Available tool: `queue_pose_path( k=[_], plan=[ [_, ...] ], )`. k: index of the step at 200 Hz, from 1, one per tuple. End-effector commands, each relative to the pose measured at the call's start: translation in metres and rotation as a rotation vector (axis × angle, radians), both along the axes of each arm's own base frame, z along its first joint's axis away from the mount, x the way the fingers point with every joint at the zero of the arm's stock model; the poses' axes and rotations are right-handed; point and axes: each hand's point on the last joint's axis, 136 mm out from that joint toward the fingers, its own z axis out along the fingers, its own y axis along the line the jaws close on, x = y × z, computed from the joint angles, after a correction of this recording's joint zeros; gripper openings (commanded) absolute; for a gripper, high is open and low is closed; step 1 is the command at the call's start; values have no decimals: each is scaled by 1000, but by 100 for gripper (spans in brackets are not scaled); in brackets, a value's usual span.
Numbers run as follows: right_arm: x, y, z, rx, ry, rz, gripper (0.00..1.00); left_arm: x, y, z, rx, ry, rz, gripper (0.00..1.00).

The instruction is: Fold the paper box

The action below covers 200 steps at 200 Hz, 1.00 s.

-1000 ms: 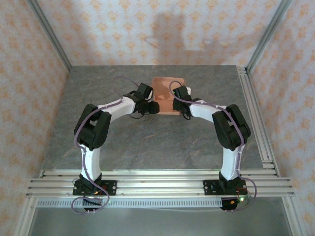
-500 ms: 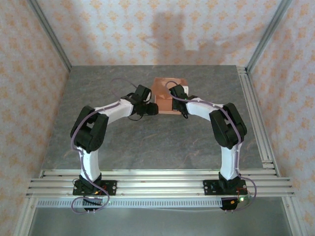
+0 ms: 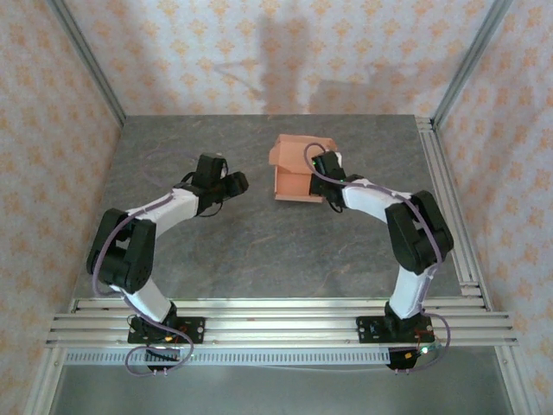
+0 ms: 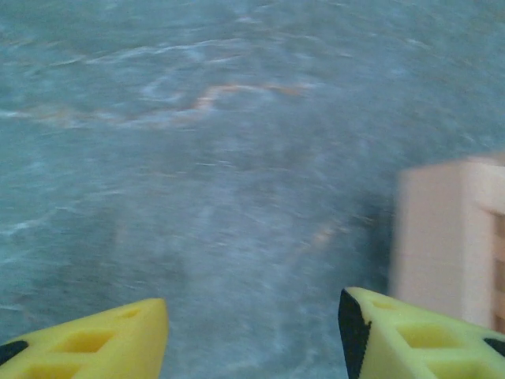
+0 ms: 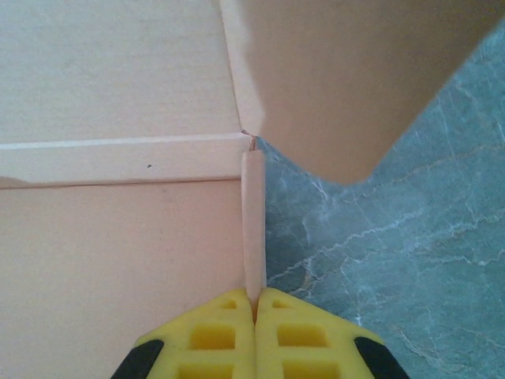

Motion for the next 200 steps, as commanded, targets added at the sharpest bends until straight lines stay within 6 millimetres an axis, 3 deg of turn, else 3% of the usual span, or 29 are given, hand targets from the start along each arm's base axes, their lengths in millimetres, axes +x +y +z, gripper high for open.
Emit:
queue_pose_path(
  k=[1, 31, 49, 75, 95, 141, 200],
  plan=[
    [9, 26, 62, 172, -174, 101, 0, 9, -9, -12, -151, -1, 37, 60],
    [-5, 48, 87, 270, -221, 249, 0, 28, -42, -9, -367, -61, -24, 60],
    [-15, 60, 99, 340, -246, 332, 0, 38, -67, 9, -506, -128, -95, 59],
    [-28, 78, 119, 461, -320, 440, 0, 35, -97, 35, -528, -195, -209, 55],
    [-34, 86, 123, 488, -342, 495, 0, 26, -123, 55, -524, -234, -300, 55],
    [-35, 95, 108, 411, -319, 534, 0, 19, -152, 74, -558, -255, -366, 54],
    [-43, 106, 72, 73, -277, 605, 0, 21, -158, 85, -581, -269, -379, 54]
  ],
)
